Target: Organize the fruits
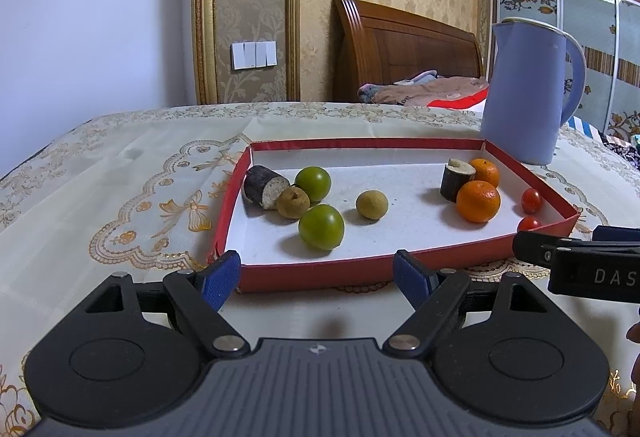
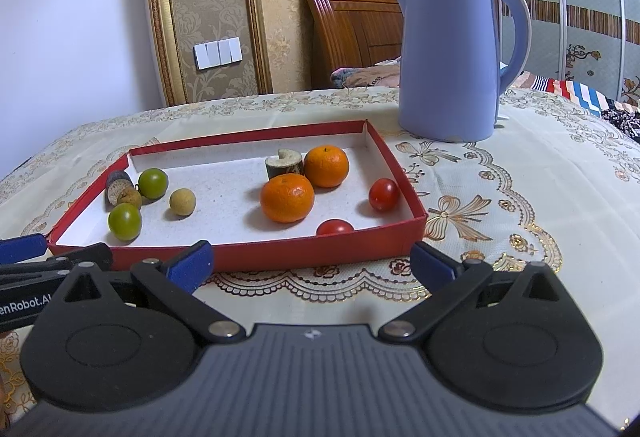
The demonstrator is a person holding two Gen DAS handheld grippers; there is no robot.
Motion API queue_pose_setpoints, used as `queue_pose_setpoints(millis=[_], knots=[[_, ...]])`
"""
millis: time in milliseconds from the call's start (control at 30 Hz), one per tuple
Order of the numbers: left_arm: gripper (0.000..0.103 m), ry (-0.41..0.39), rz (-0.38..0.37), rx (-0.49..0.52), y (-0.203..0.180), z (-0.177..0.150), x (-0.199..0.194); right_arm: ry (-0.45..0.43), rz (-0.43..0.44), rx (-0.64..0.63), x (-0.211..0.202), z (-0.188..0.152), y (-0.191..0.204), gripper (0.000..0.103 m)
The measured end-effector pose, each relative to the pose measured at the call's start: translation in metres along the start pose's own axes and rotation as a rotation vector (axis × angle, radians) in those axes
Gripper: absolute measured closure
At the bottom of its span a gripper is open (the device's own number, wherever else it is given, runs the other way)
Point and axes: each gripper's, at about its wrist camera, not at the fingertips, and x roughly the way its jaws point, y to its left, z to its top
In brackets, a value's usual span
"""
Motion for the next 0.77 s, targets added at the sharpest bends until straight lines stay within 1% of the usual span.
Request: queue_pose_setpoints(millis=[200, 467, 633, 700, 767], knots=[[0.020, -0.012, 0.000, 0.021, -0.002, -0.001, -0.002, -0.001, 0.000, -0.001, 0.000, 0.000, 0.000, 0.000], [0.020, -0.003, -0.059, -0.001, 0.002, 0.002, -0.005, -0.006, 0.003, 0.005, -0.003, 0.000, -0.001, 0.000], [0.020, 0.036, -0.073, -0.030, 0.007, 0.001, -0.003, 0.026, 0.033, 0.016, -0.014, -0.008, -0.009, 0.000], [0.020, 0.040, -0.078, -0.023, 0.007, -0.002, -0.006, 0.022, 0.029, 0.006, -0.020, -0.012, -0.011, 0.000], [0.020, 0.036, -0.066, 0.003, 0.004, -0.005, -0.012, 0.048, 0.036, -0.024, -0.022, -0.017, -0.009, 0.000]])
